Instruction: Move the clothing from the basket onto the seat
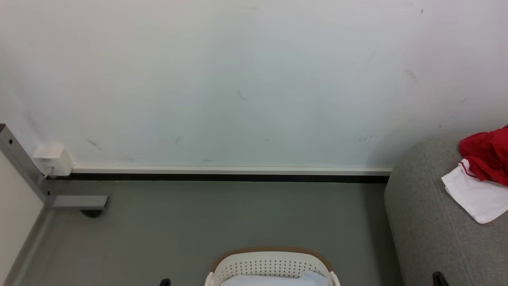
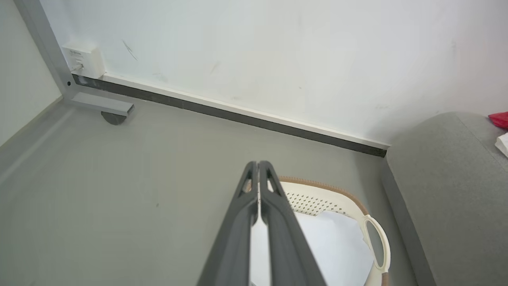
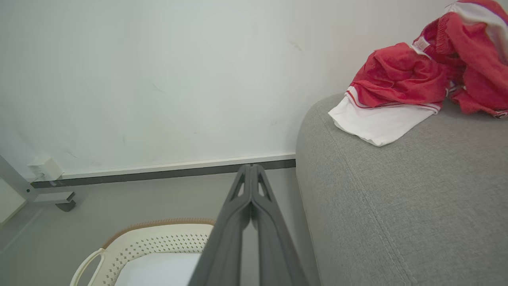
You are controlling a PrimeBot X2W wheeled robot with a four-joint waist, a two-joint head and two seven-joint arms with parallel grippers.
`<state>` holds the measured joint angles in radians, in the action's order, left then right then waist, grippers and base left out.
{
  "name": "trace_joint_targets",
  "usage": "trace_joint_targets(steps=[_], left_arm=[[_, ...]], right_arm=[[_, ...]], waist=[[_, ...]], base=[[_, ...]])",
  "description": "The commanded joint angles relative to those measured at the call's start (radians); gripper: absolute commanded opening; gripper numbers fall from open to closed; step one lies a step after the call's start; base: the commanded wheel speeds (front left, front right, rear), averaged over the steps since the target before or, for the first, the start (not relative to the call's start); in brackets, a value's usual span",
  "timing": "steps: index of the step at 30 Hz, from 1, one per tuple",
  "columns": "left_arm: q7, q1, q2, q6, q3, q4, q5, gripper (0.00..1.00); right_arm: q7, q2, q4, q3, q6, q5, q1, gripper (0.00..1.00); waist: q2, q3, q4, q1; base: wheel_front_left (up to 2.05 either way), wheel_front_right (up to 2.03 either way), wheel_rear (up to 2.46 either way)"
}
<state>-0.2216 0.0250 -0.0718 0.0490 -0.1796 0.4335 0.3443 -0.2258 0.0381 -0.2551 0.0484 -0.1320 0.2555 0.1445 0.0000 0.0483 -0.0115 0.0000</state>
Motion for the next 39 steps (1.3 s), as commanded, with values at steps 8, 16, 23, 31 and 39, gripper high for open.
trace_joint_targets(steps=[8, 16, 23, 31, 39], left_arm=[[0.037, -0.035, 0.002, -0.023, 0.039, -0.041, 0.163, 0.0], [0.071, -0.047, 0.004, -0.042, 0.068, -0.059, 0.291, 0.0], [0.098, -0.057, 0.006, -0.057, 0.092, -0.073, 0.393, 0.0], [0.127, -0.067, 0.008, -0.072, 0.117, -0.088, 0.501, 0.0], [0.155, -0.077, 0.009, -0.086, 0.14, -0.102, 0.602, 0.0]], right_arm=[[0.038, 0.007, 0.016, 0.012, 0.0, 0.173, -0.05, 0.0], [0.073, 0.008, 0.017, 0.018, 0.0, 0.31, -0.074, 0.0], [0.101, 0.009, 0.017, 0.023, 0.001, 0.42, -0.094, 0.0], [0.131, 0.01, 0.017, 0.028, 0.001, 0.535, -0.115, 0.0], [0.157, 0.011, 0.017, 0.034, 0.001, 0.641, -0.134, 0.0]], waist=[[0.0, -0.004, 0.001, 0.0], [0.0, -0.007, 0.002, 0.0], [0.0, -0.01, 0.002, 0.0], [0.0, -0.014, 0.003, 0.0], [0.0, -0.017, 0.004, 0.0]], base=[[0.0, 0.0, 0.0], [0.0, 0.0, 0.0], [0.0, 0.0, 0.0], [0.0, 0.0, 0.0], [0.0, 0.0, 0.0]])
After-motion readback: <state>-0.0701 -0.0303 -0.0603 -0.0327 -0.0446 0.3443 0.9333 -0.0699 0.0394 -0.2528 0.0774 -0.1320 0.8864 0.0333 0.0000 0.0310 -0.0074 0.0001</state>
